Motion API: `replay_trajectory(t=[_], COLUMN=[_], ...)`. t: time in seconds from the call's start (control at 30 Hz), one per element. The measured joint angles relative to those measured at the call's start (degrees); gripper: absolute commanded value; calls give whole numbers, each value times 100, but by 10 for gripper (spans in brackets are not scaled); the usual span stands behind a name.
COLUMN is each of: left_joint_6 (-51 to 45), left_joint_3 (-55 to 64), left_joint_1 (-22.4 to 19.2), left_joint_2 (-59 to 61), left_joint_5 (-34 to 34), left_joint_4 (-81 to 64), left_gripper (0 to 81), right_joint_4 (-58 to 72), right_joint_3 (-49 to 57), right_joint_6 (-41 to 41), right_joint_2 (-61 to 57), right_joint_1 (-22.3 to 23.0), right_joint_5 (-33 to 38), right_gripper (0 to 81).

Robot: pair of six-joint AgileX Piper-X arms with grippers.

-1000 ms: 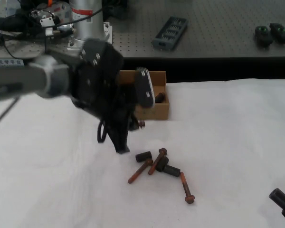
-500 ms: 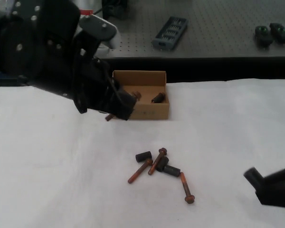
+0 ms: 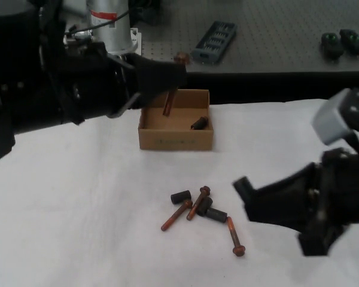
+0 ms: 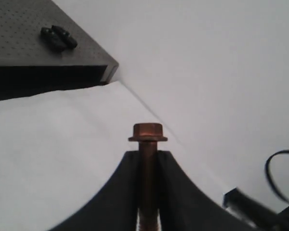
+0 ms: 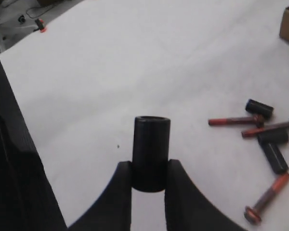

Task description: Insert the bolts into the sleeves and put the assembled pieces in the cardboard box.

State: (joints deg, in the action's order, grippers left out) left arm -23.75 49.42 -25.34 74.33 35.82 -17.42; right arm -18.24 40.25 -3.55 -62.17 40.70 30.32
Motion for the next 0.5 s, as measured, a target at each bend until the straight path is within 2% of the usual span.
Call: replay_trajectory(t=[0.23, 0.5], left_joint_6=[-1203, -1673], left_joint_3=[-391, -577], left_joint_1=[0, 0], left_joint_2=[-137, -166], left_joint_5=[13, 40], left_joint_4=[-1490, -2048], left_gripper=[6, 6], right_joint_4=[1222, 2666], right_joint_3=[0, 0], right_joint_6=[-975, -2158], right_joint_2=[-547, -862], right_joint_1=[201, 201], right_joint_5=[254, 415], right_gripper=[28, 28])
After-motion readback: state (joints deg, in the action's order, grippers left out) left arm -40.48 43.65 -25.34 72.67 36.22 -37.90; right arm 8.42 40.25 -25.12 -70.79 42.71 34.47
